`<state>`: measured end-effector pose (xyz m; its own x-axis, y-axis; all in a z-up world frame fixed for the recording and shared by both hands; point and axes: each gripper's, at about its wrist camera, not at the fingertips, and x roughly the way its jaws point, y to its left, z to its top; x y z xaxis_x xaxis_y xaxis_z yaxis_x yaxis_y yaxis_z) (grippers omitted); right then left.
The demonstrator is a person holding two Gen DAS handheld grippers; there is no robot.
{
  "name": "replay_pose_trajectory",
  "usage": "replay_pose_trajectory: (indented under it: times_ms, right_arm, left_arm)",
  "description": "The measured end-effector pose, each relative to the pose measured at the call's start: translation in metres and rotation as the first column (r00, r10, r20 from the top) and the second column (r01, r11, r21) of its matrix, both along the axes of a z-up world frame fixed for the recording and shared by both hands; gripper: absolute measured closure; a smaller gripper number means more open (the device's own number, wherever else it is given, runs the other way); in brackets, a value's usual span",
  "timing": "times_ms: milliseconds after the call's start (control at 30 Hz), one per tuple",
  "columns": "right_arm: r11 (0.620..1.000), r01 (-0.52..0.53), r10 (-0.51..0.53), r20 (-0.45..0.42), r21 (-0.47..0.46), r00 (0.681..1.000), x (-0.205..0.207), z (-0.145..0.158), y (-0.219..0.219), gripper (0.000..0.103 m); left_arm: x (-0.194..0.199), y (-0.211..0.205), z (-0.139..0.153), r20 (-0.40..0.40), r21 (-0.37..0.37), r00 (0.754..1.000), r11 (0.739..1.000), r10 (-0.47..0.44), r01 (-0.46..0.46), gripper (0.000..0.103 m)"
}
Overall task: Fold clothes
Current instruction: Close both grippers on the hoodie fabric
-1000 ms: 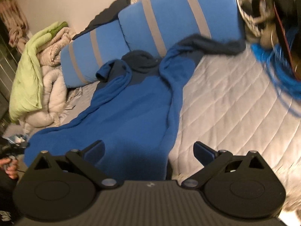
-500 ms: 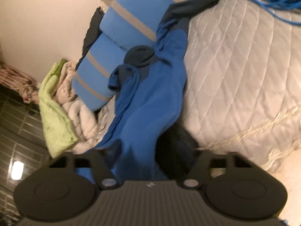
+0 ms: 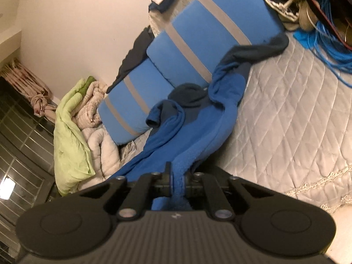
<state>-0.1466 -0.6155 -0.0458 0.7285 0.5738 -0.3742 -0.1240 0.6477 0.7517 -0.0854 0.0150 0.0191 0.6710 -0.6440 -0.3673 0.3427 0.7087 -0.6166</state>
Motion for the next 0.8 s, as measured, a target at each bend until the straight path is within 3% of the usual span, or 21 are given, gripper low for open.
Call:
replay_pose_trajectory:
  times_ms: [167, 267, 467, 633, 800]
  right_arm:
    - [0.998, 0.058, -0.059, -0.028, -0.032, 0.998, -0.015, 0.009, -0.010, 0.096]
    - [0.995, 0.068, -0.074, -0.099, -0.068, 0.992, -0.019, -0.006, -0.009, 0.096]
    - [0.985, 0.040, -0.084, -0.264, -0.168, 0.961, -0.019, -0.045, 0.002, 0.096]
    - [0.968, 0.009, -0.083, -0.285, -0.252, 0.955, -0.017, -0.050, 0.011, 0.096]
    - [0.976, 0.017, -0.075, -0.263, -0.217, 0.962, -0.026, -0.042, 0.003, 0.097]
  left_arm:
    - [-0.010, 0.001, -0.004, -0.047, 0.051, 0.999, 0.999, 0.020, -0.017, 0.087]
    - [-0.012, 0.005, -0.023, -0.114, 0.084, 0.991, 0.995, 0.067, -0.058, 0.087]
    - [0.002, 0.003, -0.065, -0.287, 0.147, 0.944, 0.982, 0.161, -0.122, 0.086]
    - [0.008, 0.003, -0.064, -0.276, 0.153, 0.949, 0.981, 0.154, -0.115, 0.087]
    - [-0.008, 0.006, -0.051, -0.243, 0.155, 0.959, 0.982, 0.143, -0.108, 0.087]
